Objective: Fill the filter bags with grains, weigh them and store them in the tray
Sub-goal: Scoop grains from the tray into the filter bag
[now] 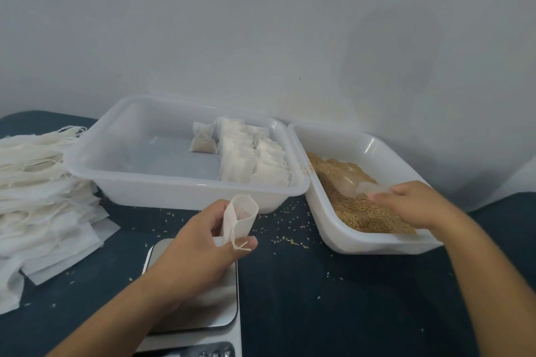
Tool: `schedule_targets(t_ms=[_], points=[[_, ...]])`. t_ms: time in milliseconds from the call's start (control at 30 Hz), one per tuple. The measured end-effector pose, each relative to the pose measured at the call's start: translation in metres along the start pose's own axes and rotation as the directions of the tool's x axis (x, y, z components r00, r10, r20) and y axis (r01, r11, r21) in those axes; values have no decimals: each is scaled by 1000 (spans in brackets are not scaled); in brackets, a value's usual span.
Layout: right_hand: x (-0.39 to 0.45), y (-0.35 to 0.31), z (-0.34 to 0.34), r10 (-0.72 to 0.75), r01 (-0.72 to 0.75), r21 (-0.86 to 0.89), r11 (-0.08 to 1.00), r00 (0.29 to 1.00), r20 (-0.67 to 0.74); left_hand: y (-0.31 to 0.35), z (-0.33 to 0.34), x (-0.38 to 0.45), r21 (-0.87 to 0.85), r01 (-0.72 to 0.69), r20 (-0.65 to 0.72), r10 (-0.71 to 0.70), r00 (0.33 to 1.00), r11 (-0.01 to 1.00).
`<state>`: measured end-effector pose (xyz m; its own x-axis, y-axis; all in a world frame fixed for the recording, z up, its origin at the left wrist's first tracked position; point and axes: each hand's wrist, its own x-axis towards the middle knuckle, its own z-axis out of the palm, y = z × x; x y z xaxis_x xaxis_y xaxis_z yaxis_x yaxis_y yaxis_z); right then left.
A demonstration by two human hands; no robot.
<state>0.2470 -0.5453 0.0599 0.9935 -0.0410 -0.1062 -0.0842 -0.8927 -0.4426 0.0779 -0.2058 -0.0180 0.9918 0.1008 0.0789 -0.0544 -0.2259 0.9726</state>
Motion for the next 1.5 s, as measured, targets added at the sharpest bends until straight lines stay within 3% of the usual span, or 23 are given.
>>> schedule_targets(t_ms=[233, 433, 533, 633, 833, 1233, 1500], points=[[-13, 2, 18, -30, 68, 208, 976, 983, -181, -2, -1, 4, -51, 54, -78, -58, 995, 997], [-35, -16, 17, -38, 126, 337, 933, 966, -257, 0, 0, 15, 75, 31, -132, -21, 991, 997], [-61, -29, 7, -132, 204, 363, 909, 968, -215, -4, -2, 18, 124, 38, -142, -20, 990, 992], [-91, -44, -7, -262, 261, 377, 889, 964, -50, -7, -4, 18, 170, 35, -149, -9, 989, 985], [-121, -71, -18, -405, 372, 186, 909, 895, 186, -8, -10, 16, 206, 45, -163, -11, 987, 978], [-117, -108, -35, -420, 472, -158, 867, 864, 276, -4, -11, 11, 291, -18, -122, 56, 991, 957], [-116, -131, -46, -471, 547, -236, 804, 826, 310, -5, -8, 11, 306, -30, -84, 58, 995, 952]])
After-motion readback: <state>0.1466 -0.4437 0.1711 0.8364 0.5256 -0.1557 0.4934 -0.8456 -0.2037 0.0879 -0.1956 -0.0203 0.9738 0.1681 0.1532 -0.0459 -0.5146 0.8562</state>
